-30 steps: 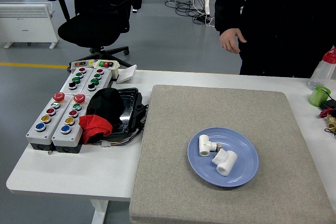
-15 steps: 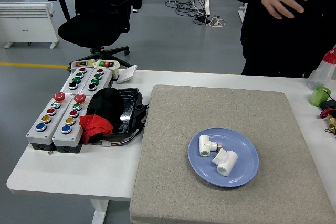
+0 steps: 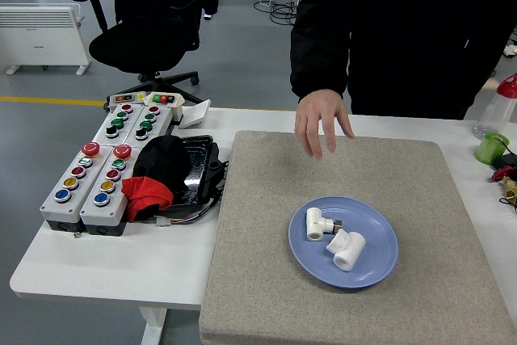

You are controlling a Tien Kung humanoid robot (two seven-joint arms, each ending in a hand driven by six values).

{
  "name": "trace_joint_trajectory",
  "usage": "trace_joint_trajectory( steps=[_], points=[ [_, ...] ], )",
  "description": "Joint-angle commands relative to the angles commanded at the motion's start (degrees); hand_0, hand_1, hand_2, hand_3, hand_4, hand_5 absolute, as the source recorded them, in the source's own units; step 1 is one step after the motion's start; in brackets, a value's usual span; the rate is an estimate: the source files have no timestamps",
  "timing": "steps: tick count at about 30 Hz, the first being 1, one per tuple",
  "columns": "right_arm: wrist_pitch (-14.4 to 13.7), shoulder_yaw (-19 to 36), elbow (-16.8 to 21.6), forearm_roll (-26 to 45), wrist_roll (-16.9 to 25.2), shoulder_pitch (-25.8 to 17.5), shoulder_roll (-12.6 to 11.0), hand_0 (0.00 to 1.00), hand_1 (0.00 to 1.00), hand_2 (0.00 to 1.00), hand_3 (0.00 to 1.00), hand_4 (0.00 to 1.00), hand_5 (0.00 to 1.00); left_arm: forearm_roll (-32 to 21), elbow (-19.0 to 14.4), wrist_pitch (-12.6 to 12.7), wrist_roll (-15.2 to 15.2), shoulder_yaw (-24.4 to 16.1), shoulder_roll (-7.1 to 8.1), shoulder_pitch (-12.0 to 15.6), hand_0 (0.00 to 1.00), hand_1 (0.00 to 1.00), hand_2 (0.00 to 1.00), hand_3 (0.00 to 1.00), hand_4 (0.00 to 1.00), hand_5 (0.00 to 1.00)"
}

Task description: Pick pipe place plate twice

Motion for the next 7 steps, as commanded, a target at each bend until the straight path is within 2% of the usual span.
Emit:
trace_joint_trajectory(
  steps=[7],
  points=[
    [0.0,0.0,0.1,0.0,0.0,-0.6,0.0,0.797,0.752,0.803,0.783,0.567,0.661,-0.3,0.0,0.0,0.0,0.3,0.01,0.0,0.656,0.625,0.637,0.574,0.404,0.998]
  ],
)
